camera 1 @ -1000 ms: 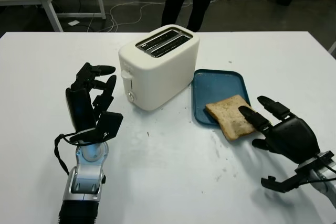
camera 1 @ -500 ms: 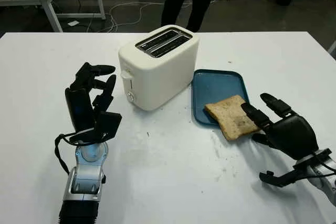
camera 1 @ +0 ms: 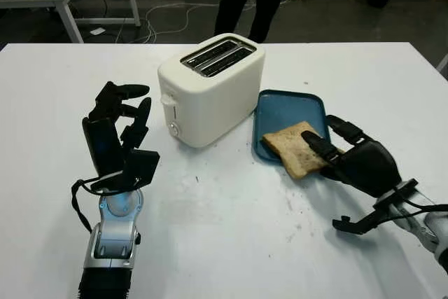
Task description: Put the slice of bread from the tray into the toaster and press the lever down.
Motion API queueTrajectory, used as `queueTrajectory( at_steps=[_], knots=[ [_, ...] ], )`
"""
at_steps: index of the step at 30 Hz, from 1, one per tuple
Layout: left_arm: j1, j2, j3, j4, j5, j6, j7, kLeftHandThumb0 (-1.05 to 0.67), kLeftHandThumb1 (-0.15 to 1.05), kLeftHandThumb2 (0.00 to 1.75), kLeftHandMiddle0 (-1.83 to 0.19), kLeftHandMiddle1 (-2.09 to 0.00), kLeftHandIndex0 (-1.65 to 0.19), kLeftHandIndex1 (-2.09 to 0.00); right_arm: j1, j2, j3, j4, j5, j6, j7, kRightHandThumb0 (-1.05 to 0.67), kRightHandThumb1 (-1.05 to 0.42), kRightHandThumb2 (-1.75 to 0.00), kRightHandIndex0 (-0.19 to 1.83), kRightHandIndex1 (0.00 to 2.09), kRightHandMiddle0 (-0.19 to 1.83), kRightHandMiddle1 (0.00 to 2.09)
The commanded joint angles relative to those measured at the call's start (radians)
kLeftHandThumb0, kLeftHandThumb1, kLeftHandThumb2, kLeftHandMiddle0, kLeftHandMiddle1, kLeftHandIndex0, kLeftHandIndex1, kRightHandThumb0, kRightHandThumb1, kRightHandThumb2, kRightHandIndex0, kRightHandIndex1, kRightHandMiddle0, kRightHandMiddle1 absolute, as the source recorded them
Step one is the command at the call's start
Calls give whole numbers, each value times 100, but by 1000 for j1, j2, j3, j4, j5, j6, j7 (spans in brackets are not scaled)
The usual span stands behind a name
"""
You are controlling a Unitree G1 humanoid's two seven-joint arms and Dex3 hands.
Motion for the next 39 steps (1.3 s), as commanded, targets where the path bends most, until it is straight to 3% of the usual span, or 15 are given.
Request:
queueTrajectory(
  at_steps=[1,3,4,5,6,7,8,9,10,13,17,27,34,39],
  knots=[
    [1,1,6,-9,4,-6,3,-49,92,23,-70,-143,-67,-101,20,10,59,47,-48,-14,-17,-54,-90,-1,24,3,23,2],
    [2,2,6,-9,6,-10,5,-48,92,23,-69,-143,-67,-101,2,1,86,76,-60,-36,-93,-38,-91,-4,44,14,38,8],
    [2,2,6,-8,7,-13,6,-47,92,23,-70,-143,-67,-101,-6,-3,101,87,-72,-37,-138,-33,-92,-7,39,50,47,8],
    [1,3,6,-6,9,-14,7,-47,92,22,-70,-143,-67,-101,-10,-7,109,91,-70,-41,-162,-31,-92,-10,27,108,60,12],
    [1,3,6,-6,14,-12,11,-48,92,22,-70,-143,-67,-100,-16,-7,117,103,-65,-50,-195,-31,-92,-14,24,140,70,17],
    [0,5,6,-3,19,-14,15,-49,92,22,-70,-143,-68,-100,-22,-6,126,118,-61,-59,-231,-34,-92,-19,35,160,64,67],
    [-1,7,5,1,20,-17,17,-49,92,22,-70,-143,-68,-100,-30,-4,137,140,-60,-72,-276,-36,-92,-20,41,167,52,107],
    [-2,8,5,2,20,-19,18,-49,92,22,-71,-143,-68,-100,-39,-3,148,159,-61,-84,-313,-40,-92,-25,43,172,41,146],
    [-1,6,4,-2,19,-14,15,-49,92,23,-71,-143,-68,-99,-47,-3,159,177,-59,-101,-352,-42,-92,-28,43,173,36,160],
    [-2,-1,2,-7,17,-4,14,-50,92,22,-70,-143,-69,-99,-65,-6,182,209,-56,-116,-416,-45,-92,-41,32,174,30,173],
    [-4,-1,0,-10,27,7,14,-51,92,22,-71,-141,-69,-98,-74,-19,186,202,-28,-148,-434,-43,-92,-43,23,175,24,174],
    [-9,-1,-3,-10,14,5,-2,-50,92,22,-72,-138,-70,-98,-57,-59,123,102,37,-210,-379,-37,-92,-41,25,175,21,175],
    [-11,-8,-7,-15,20,20,-7,-51,92,22,-72,-140,-69,-99,-55,-102,-40,-33,171,-296,-290,-36,-92,-38,36,175,22,175],
    [-8,-9,-9,-15,25,20,-7,-51,92,22,-72,-140,-69,-99,-119,-107,-170,-97,274,-344,-196,-35,-92,-36,25,175,14,175]
  ],
)
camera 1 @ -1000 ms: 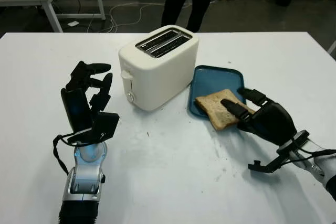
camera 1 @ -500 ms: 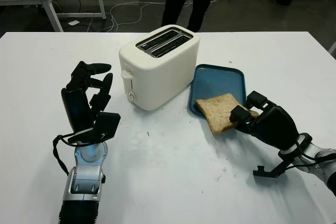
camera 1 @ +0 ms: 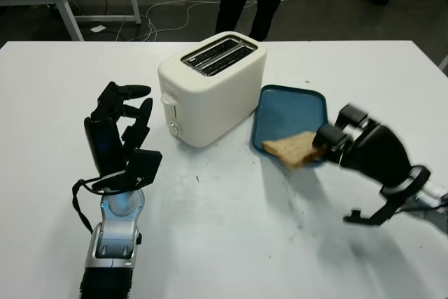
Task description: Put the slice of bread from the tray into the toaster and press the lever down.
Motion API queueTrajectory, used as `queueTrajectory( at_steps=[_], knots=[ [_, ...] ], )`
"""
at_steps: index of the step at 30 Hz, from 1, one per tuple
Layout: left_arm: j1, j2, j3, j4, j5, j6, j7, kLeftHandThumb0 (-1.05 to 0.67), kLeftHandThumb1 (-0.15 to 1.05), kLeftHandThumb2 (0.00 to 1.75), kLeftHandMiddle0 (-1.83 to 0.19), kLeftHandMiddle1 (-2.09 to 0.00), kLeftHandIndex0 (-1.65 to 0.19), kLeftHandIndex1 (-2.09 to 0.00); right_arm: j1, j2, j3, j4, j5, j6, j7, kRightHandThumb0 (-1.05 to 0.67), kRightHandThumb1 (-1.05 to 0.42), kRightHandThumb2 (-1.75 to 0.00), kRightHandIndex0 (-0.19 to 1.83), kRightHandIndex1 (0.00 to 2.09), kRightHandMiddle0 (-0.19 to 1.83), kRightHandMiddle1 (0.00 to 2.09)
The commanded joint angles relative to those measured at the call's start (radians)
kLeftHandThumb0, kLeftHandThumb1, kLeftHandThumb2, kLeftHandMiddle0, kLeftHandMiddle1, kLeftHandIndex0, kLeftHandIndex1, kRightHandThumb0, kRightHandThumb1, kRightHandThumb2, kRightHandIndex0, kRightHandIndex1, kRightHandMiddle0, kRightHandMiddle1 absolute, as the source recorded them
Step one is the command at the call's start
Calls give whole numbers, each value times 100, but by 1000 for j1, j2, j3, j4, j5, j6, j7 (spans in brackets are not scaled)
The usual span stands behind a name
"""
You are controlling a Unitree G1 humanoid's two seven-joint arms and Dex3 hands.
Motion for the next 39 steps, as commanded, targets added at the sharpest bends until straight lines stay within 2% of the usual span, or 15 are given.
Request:
queueTrajectory(
  at_steps=[1,4,8,15,17,19,25,28,32,39],
  knots=[
    [-6,-2,-3,-15,6,2,-1,-50,92,22,-72,-140,-69,-99,-68,-7,-44,-16,37,-26,35,-35,-92,-37,24,175,13,175],
    [-4,-3,-3,-14,9,3,3,-51,92,22,-72,-140,-69,-99,-140,7,-68,4,26,-48,49,-39,-92,-45,24,175,14,175],
    [-1,-2,-4,-15,9,0,3,-51,92,22,-72,-141,-69,-100,-250,17,-65,37,-14,-69,44,-36,-92,-40,19,175,13,175],
    [2,-2,-2,-15,4,-1,2,-49,92,22,-71,-143,-68,-101,-456,57,-22,196,9,-168,161,-26,-92,-16,33,175,22,175],
    [2,-2,-2,-14,7,-1,3,-49,92,22,-70,-143,-68,-101,-534,79,-12,252,20,-184,223,-26,-92,-12,49,175,37,168],
    [2,-2,-3,-13,10,-1,6,-50,92,23,-70,-143,-68,-101,-603,110,-18,323,69,-229,278,-25,-92,-9,61,174,56,149],
    [1,-7,-6,-16,5,5,3,-50,92,23,-70,-143,-68,-101,-841,227,-55,545,235,-286,473,-25,-92,-9,88,161,85,123],
    [1,-9,-9,-14,13,7,8,-51,92,22,-71,-143,-68,-102,-954,279,-42,633,236,-260,497,-37,-92,-19,97,165,91,132],
    [0,-8,-11,-7,16,1,13,-52,92,23,-71,-143,-68,-101,-1070,355,-15,720,212,-177,508,-53,-92,-36,108,174,83,170],
    [5,-13,-15,-10,11,4,17,-51,92,23,-72,-142,-68,-101,-1175,447,5,808,223,-88,528,-48,-92,-37,115,175,89,175]
  ],
)
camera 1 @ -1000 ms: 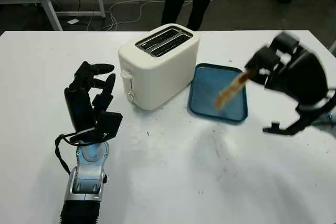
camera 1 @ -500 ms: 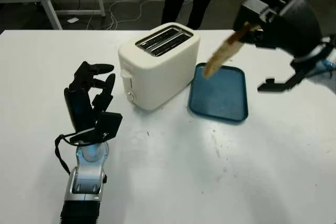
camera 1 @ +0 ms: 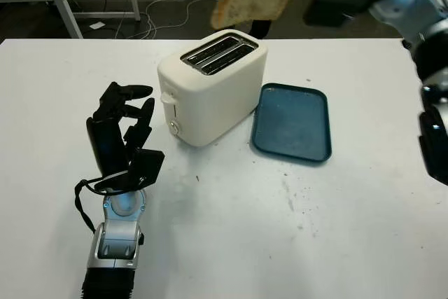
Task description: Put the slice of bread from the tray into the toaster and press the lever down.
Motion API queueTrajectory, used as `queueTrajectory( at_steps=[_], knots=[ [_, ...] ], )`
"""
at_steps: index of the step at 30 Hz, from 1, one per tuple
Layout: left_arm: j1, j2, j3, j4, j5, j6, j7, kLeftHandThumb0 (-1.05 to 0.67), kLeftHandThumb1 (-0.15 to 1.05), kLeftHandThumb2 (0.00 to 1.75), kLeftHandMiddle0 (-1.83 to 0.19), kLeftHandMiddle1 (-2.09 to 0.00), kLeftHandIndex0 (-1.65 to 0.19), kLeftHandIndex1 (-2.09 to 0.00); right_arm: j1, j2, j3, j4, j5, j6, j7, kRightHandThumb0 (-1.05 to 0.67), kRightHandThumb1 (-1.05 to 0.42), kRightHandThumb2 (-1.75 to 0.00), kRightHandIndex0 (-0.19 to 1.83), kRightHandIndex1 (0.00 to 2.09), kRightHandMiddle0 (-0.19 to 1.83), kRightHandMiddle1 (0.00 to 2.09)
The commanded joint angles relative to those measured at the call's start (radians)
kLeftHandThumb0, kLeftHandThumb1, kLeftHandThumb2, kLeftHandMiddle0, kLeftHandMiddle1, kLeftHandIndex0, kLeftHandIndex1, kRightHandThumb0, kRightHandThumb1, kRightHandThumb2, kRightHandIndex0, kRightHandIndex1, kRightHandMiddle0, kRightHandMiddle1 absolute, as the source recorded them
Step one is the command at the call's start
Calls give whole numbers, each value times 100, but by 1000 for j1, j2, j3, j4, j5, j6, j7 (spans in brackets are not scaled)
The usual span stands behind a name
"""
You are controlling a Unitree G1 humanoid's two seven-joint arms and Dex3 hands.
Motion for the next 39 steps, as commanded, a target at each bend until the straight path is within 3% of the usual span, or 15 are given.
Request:
queueTrajectory(
  at_steps=[1,13,26,39],
  knots=[
    [4,-4,-6,-5,9,0,2,-51,92,22,-72,-142,-68,-101,-43,23,1,18,15,30,7,-47,-92,-37,115,175,88,175],
    [6,-6,-9,-5,9,-5,4,-51,92,23,-71,-143,-67,-102,-58,97,176,62,-130,144,-95,-47,-92,-22,117,175,88,174],
    [4,-3,-7,-7,12,1,3,-52,92,23,-71,-140,-67,-102,-43,65,356,81,-289,165,-265,-46,-92,-19,117,175,88,175],
    [1,-7,-9,-4,16,7,8,-53,92,22,-72,-140,-68,-102,-52,40,388,88,-303,171,-290,-47,-92,-23,116,175,89,175]
  ],
)
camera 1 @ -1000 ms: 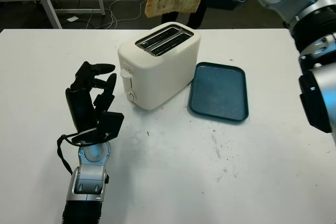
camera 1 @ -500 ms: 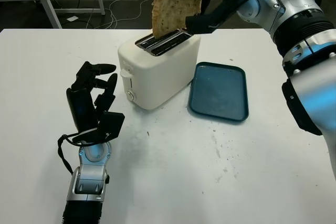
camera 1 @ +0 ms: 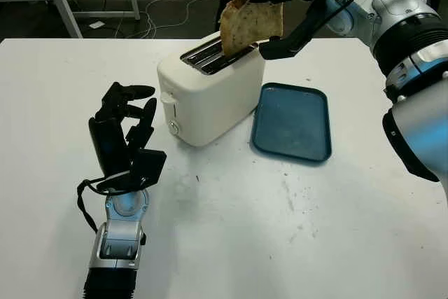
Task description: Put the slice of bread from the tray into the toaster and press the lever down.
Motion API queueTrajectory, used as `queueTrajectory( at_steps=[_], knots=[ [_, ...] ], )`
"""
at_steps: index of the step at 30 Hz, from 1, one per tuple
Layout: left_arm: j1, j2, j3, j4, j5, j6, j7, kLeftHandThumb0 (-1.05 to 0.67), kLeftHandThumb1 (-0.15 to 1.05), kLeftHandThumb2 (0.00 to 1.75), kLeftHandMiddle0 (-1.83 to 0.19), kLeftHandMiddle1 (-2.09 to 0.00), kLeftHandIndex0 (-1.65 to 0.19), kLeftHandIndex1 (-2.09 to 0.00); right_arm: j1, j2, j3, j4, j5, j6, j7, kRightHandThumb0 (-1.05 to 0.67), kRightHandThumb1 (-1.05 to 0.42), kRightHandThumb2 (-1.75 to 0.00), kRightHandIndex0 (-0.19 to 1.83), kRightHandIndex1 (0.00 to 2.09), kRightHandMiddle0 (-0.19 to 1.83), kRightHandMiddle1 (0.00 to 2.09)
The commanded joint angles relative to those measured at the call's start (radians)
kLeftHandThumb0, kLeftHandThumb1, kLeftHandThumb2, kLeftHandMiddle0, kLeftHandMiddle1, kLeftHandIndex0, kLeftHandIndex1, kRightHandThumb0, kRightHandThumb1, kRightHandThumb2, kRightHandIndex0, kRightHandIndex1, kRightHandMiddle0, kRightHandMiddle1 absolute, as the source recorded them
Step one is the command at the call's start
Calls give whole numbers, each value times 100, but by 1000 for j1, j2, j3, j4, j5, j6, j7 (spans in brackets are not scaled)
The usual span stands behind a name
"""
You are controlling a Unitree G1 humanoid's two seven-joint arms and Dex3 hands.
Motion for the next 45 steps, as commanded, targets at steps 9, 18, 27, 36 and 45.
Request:
queueTrajectory(
  at_steps=[9,18,27,36,45],
  knots=[
    [2,-1,-1,2,9,-5,5,-52,92,22,-71,-141,-67,-102,-17,-17,4,-1,-5,15,-25,-48,-92,-24,118,175,89,175],
    [2,-6,-3,-4,12,0,8,-52,92,22,-71,-141,-67,-102,-7,-9,10,-1,-7,5,-16,-50,-92,-26,116,175,89,175],
    [6,-8,-1,-5,0,-7,2,-51,92,22,-70,-141,-66,-102,-16,-28,13,-8,-4,-31,-38,-48,-92,-22,117,175,90,175],
    [5,-9,-5,-2,10,-6,10,-51,92,22,-71,-142,-67,-103,-17,-40,32,-7,-9,-39,-58,-48,-92,-22,118,175,89,175],
    [4,-8,-5,2,17,-8,17,-52,92,22,-71,-143,-66,-104,-14,-28,43,-6,-10,-38,-49,-49,-92,-25,117,175,88,175]
  ],
)
